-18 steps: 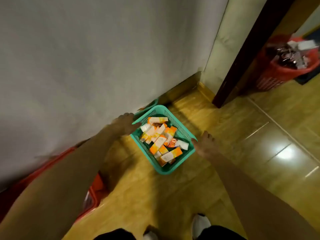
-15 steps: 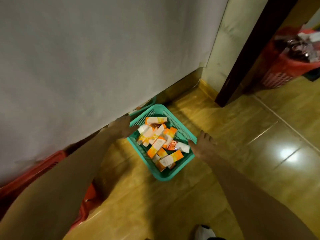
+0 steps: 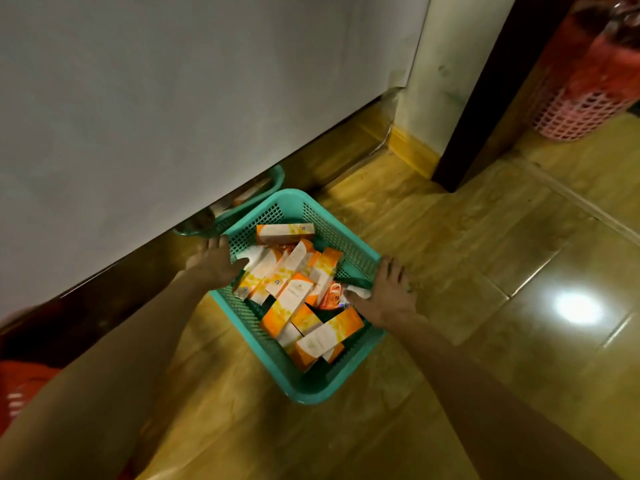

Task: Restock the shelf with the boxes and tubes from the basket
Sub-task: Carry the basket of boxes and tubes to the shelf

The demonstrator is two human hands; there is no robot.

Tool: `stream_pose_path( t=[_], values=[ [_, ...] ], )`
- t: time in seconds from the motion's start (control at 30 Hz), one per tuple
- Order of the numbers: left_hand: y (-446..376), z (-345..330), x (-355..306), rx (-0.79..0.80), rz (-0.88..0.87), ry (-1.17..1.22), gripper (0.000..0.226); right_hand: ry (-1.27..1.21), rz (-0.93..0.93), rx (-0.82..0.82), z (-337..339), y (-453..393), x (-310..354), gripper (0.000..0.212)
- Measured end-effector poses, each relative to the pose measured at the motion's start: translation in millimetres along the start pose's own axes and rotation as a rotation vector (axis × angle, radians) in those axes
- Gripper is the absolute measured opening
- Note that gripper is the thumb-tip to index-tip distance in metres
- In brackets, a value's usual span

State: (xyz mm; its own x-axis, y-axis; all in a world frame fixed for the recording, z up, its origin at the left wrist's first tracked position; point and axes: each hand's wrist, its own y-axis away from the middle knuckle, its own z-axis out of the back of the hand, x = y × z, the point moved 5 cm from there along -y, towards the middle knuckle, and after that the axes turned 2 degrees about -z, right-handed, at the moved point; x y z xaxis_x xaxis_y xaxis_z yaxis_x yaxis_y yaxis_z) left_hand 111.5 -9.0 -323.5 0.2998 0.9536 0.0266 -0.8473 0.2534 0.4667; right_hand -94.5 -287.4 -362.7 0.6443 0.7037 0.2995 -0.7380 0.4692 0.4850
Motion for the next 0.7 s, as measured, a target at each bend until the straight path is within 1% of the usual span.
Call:
stream_pose_path(
  t=[0.1,0.17,0.23,0.3,0.33,0.4,0.47,0.53,0.57,0.63,0.7],
  values=[
    [-3,-8,-6,-0.119,0.047,0.006,0.087,0.052,0.081,-0.055,-5,-5,-9,0.118],
    [2,-9,-5,-0.182,0.081,-0.038,0.091,0.100,0.138,-0.096,-4,-10,-13,0.118],
    [7,-11,6,-0.170,0.113,-0.073,0.095,0.122,0.194,-0.067,2,-17,-15,0.115],
    [16,-15,26,-0.105,0.141,-0.103,0.096,0.129,0.213,-0.017,10,-21,-12,0.108],
    [21,-17,34,-0.070,0.138,-0.104,0.095,0.108,0.195,-0.008,13,-21,-10,0.104],
    [30,-21,40,0.016,0.120,-0.128,0.091,-0.023,0.091,-0.037,16,-12,-10,0.099],
    [44,-23,38,0.111,0.143,-0.172,0.088,-0.175,-0.055,-0.058,11,6,-16,0.103],
    [55,-32,37,0.155,0.182,-0.134,0.089,-0.290,-0.166,-0.008,-2,26,-26,0.110],
    [59,-38,35,0.156,0.204,-0.079,0.093,-0.342,-0.199,0.013,-8,33,-30,0.112],
    [60,-47,28,0.119,0.202,0.113,0.100,-0.454,-0.246,0.013,-17,46,-34,0.113],
    [61,-50,17,0.087,0.218,0.275,0.090,-0.568,-0.307,-0.008,-26,59,-37,0.111]
  ],
)
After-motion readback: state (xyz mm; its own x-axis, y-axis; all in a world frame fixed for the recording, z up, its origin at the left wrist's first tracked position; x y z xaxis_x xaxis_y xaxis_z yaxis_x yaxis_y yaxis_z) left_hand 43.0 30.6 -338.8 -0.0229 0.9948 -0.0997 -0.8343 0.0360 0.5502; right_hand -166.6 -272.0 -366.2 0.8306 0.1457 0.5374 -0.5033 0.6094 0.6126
